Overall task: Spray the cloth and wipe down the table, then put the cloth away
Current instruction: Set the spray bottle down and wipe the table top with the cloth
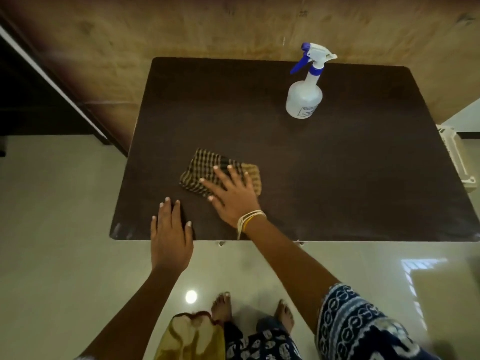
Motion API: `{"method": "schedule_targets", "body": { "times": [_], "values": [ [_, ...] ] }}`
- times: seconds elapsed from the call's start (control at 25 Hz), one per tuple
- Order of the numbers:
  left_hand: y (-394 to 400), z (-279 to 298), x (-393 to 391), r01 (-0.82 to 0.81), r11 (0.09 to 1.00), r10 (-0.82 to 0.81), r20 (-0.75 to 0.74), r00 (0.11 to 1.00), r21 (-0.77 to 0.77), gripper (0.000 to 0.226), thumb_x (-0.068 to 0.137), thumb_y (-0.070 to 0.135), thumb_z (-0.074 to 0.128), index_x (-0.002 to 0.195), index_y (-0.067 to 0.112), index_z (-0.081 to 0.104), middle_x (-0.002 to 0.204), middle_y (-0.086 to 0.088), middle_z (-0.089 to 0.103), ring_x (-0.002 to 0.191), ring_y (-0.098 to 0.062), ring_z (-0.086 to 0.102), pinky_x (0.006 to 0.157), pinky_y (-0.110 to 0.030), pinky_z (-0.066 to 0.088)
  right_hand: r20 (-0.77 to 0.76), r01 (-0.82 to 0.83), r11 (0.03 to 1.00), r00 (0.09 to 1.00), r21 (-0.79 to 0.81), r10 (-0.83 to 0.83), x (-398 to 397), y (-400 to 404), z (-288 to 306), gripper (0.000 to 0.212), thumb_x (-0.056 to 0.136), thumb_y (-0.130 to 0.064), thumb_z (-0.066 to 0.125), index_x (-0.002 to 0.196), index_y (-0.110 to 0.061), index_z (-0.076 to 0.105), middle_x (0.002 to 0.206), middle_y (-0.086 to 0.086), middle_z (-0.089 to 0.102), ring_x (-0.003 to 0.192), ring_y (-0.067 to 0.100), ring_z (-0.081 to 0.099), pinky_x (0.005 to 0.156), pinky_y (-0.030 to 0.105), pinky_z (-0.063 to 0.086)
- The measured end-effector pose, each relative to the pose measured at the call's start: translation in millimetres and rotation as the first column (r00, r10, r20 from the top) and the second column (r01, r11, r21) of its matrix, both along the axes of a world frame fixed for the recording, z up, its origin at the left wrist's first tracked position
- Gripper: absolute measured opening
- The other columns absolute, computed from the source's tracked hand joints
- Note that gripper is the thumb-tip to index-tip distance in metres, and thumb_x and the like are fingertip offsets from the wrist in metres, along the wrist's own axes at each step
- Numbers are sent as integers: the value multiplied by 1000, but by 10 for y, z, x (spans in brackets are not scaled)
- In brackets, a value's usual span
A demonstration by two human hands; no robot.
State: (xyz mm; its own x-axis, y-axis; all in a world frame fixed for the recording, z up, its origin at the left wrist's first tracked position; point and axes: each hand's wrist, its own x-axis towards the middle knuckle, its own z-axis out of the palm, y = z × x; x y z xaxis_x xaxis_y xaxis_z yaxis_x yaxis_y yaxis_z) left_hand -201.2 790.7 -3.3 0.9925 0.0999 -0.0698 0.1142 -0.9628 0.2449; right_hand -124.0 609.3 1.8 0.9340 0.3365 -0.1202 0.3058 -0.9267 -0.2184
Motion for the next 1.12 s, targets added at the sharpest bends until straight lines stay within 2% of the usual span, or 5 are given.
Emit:
{"method": "schedule_targets", "body": {
  "times": [0.12,0.28,0.52,0.88,1.12],
  "values": [
    [118,-27,-35,64,998,-64,-31,998,28,59,100,41,30,151,12,26,160,-10,22,149,-27,18,119,-45,20,-5,275,961,961,-13,-275,102,-722,-17,53,93,-57,24,146,-53,20,161,-8,17,149,28,14,115,61,15],
    [201,-31,-39,121,990,-120,-26,992,72,63,100,47,20,152,14,26,159,-10,25,147,-29,23,116,-43,22,-81,753,657,653,-35,-753,-238,-1936,102,52,98,-55,26,148,-51,16,163,-6,7,150,27,2,117,60,3],
    [251,-64,-28,138,986,-132,-61,989,91,64,98,48,21,153,14,22,161,-10,20,149,-28,17,118,-44,21,-105,916,399,393,-42,-914,-590,-1761,56,53,99,-51,25,151,-45,14,164,-2,0,150,31,-5,116,62,-1],
    [325,-45,-16,207,976,-202,-79,976,73,63,101,46,19,153,12,22,161,-12,18,149,-29,17,117,-44,21,-96,367,930,926,-3,-366,-661,578,78,53,98,-49,29,149,-47,18,163,-1,8,150,33,1,115,61,3],
    [402,29,-30,262,958,-245,-143,959,117,67,99,51,14,154,13,16,162,-10,14,149,-29,15,117,-44,22,-54,363,931,930,-36,-364,-662,-445,126,50,98,-51,33,146,-52,22,162,-10,14,150,23,10,114,57,11]
  ]
}}
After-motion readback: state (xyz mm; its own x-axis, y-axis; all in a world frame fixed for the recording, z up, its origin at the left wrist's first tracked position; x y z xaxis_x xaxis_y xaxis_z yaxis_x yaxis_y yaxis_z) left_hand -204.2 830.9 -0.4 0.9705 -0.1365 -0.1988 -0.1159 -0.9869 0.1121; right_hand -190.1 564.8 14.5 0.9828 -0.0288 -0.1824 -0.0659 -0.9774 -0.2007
